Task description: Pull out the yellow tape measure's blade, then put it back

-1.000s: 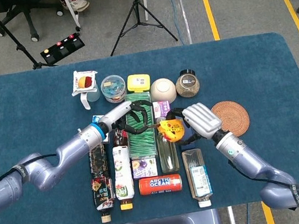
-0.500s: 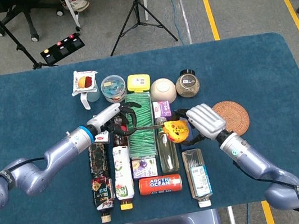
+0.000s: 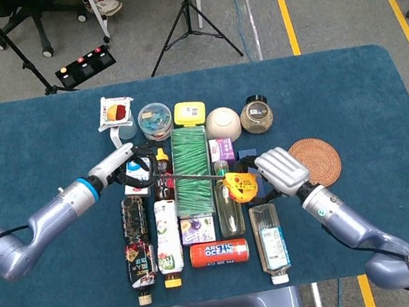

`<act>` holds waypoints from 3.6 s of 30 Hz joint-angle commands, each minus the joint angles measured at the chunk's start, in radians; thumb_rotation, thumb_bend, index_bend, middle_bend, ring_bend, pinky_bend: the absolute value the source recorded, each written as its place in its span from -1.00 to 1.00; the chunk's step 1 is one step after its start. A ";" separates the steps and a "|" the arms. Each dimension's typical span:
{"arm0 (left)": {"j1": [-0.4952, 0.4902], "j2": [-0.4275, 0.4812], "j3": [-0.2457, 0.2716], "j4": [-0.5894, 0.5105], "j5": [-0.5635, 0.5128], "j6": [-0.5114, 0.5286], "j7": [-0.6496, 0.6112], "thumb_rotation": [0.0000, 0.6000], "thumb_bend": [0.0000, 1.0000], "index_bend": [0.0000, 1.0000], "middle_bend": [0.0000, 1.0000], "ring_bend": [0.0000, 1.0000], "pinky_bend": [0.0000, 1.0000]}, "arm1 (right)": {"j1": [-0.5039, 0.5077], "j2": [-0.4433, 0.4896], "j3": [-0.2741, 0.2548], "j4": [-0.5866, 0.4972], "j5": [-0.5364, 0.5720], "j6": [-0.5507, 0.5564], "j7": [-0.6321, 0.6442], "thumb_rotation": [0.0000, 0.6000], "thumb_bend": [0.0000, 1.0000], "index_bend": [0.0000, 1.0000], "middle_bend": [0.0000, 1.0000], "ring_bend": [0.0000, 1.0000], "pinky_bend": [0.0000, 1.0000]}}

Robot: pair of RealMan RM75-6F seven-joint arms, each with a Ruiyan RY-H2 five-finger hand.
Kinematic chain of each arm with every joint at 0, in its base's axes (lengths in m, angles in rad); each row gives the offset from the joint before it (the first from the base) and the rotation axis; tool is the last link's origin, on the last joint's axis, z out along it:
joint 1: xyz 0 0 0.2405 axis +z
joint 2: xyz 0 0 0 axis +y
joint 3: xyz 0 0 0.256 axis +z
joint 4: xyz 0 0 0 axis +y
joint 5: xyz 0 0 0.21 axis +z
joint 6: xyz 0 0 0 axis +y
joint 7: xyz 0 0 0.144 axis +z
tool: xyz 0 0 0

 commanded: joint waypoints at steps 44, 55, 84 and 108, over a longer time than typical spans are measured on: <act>0.085 0.163 0.227 0.132 0.217 0.182 -0.370 1.00 -0.17 0.35 -0.71 -0.87 -0.36 | -0.013 -0.002 -0.020 0.100 -0.055 -0.043 0.140 1.00 -0.54 0.35 0.30 0.45 0.49; 0.094 0.164 0.271 0.176 0.241 0.227 -0.448 1.00 -0.18 0.35 -0.71 -0.87 -0.36 | -0.011 -0.005 -0.021 0.105 -0.061 -0.049 0.150 1.00 -0.54 0.35 0.30 0.45 0.49; -0.036 0.069 0.169 0.026 0.088 0.138 -0.242 1.00 -0.19 0.35 -0.71 -0.87 -0.36 | 0.035 -0.046 0.043 0.074 0.008 -0.049 0.128 1.00 -0.55 0.36 0.30 0.46 0.49; -0.100 -0.065 0.031 -0.031 -0.237 0.022 0.148 1.00 -0.27 0.06 -0.73 -0.95 -0.47 | 0.058 -0.071 0.080 0.077 0.052 -0.038 0.139 1.00 -0.55 0.36 0.31 0.46 0.49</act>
